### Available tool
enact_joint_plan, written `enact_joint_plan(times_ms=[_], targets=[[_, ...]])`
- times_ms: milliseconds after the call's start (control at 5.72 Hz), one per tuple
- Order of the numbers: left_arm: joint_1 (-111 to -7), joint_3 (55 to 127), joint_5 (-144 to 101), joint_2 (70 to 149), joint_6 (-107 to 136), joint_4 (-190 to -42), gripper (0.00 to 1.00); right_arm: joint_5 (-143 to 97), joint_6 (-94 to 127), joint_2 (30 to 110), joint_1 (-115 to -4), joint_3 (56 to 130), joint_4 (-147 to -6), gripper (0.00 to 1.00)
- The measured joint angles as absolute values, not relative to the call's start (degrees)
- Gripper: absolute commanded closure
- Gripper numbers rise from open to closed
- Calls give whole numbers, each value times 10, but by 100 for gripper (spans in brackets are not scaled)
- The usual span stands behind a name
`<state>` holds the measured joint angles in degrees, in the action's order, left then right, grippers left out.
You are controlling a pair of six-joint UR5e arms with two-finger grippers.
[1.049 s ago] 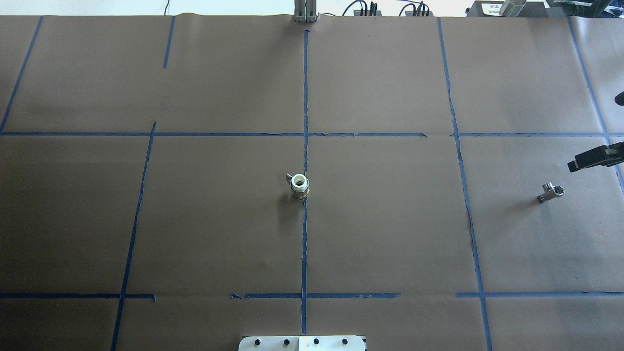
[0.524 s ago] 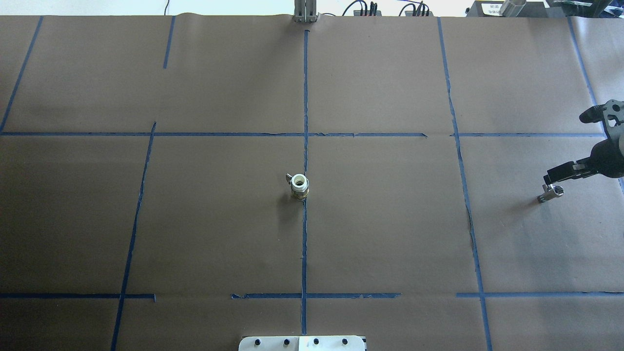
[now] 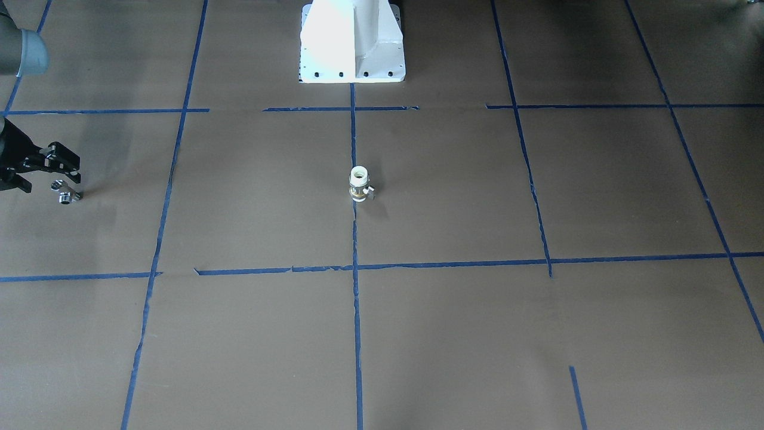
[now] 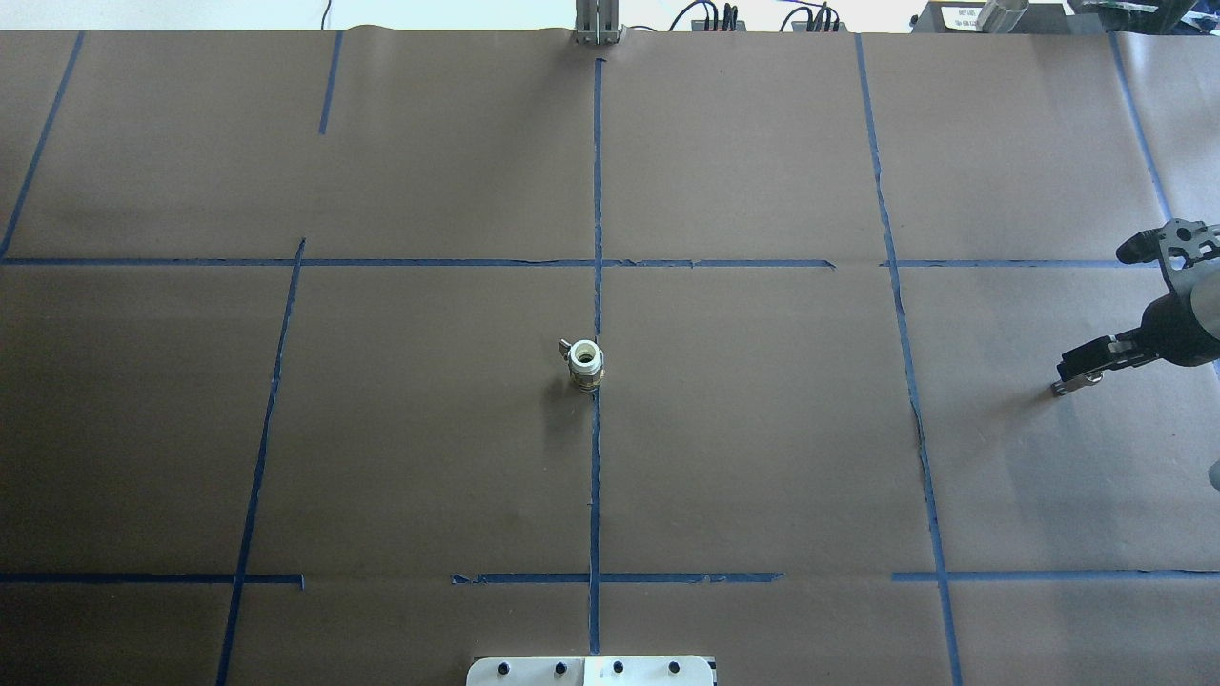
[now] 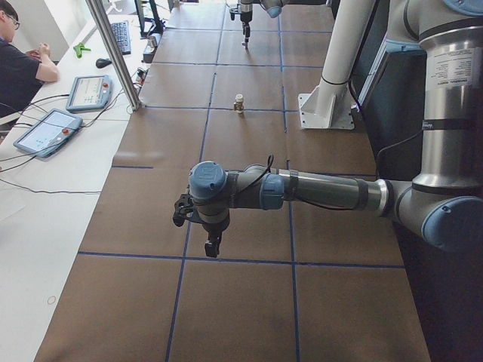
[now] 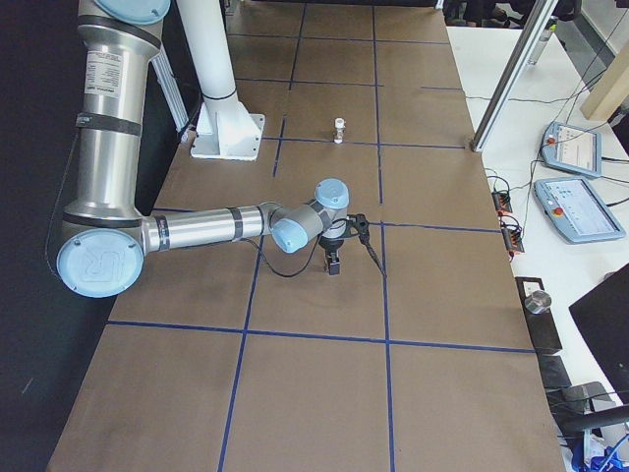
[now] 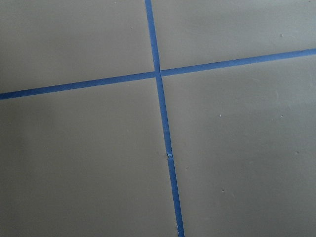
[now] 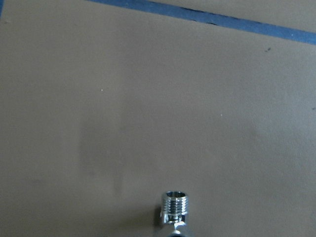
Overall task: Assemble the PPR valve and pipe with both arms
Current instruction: 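Lower the right gripper onto the small chrome threaded fitting and grasp it, then carry the chrome fitting with the right gripper above the standing valve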
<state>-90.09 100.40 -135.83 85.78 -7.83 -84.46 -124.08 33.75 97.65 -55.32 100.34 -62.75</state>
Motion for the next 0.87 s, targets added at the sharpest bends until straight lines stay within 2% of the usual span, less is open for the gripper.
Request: enact_joint_plan(times_ms=[175,350,524,874], targets=[[-901,1006,-1359,858,-78,-845,0,-1236,337,975,-548,997,-628,9],[-901,1008,-1359,858,-78,-845,0,-1234,338,974,-546,996,-627,10],[-901,1010,-1359,858,-78,-845,0,-1234,339,973,-545,996,-626,15],[-900,1011,-1359,858,-78,-844,0,-1236,339,970,-544,996,-624,89]])
